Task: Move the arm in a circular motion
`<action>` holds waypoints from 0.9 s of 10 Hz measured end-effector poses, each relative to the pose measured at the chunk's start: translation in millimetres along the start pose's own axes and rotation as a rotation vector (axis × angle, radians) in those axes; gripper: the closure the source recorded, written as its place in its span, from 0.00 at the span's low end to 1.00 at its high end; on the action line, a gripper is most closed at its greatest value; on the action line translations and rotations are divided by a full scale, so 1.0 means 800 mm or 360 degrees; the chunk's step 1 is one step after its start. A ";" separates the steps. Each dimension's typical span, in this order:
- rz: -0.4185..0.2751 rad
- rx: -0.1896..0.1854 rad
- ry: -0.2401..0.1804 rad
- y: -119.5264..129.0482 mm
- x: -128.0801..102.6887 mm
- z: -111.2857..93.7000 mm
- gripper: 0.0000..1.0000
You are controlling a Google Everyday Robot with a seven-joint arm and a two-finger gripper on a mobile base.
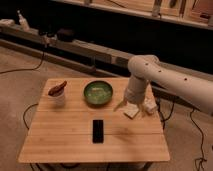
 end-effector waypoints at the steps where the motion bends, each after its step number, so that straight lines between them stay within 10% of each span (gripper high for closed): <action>1: 0.0100 -0.0019 0.0027 0.024 0.010 -0.001 0.20; 6: 0.0493 0.0036 0.0325 0.110 0.143 -0.043 0.20; 9: 0.0361 0.0145 0.0649 0.080 0.244 -0.090 0.20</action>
